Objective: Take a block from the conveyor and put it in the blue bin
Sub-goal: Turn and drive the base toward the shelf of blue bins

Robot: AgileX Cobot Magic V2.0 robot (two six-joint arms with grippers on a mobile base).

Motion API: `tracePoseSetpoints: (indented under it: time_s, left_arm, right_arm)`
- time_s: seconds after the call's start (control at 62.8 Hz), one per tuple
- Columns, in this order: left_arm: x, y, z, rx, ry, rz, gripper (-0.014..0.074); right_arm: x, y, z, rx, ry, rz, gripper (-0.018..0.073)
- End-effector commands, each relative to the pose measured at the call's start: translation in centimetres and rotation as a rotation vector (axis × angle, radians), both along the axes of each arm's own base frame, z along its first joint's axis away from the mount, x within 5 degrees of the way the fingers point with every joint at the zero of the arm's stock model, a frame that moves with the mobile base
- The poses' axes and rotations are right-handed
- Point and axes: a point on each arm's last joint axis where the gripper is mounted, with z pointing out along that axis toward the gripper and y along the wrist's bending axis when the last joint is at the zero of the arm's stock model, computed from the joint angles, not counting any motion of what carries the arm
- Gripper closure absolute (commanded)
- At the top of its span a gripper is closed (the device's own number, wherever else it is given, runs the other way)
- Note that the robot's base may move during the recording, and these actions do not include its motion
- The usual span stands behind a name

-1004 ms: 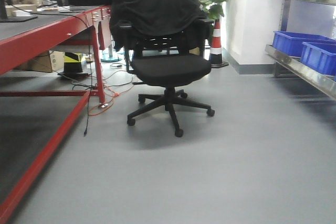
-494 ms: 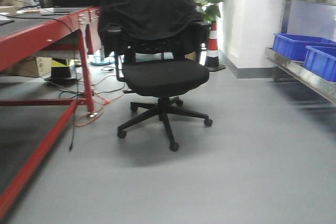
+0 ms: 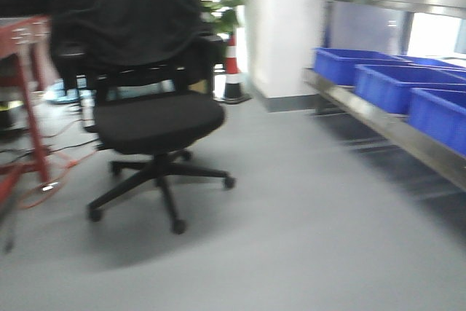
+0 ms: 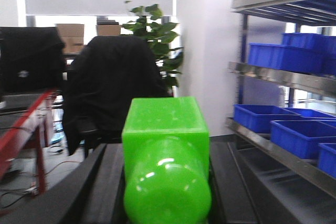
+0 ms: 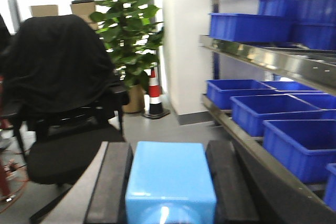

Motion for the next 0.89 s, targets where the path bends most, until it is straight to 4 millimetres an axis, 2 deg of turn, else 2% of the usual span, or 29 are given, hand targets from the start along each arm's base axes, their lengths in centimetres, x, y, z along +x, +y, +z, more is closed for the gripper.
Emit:
tracePoseSetpoints:
  time_s: [0.0,0.876]
  left_arm:
    - [-0.16,0.00,0.22,-0.008,-0.024,-0.006,0.0708]
    - [-0.16,0.00,0.22,-0.008,-0.024,-0.006,0.0708]
  right_arm:
    - [-0.12,-0.03,0.34,-0.004,-0.032,-0.003,0.0713]
    - [-0.12,-0.03,0.34,-0.004,-0.032,-0.003,0.0713]
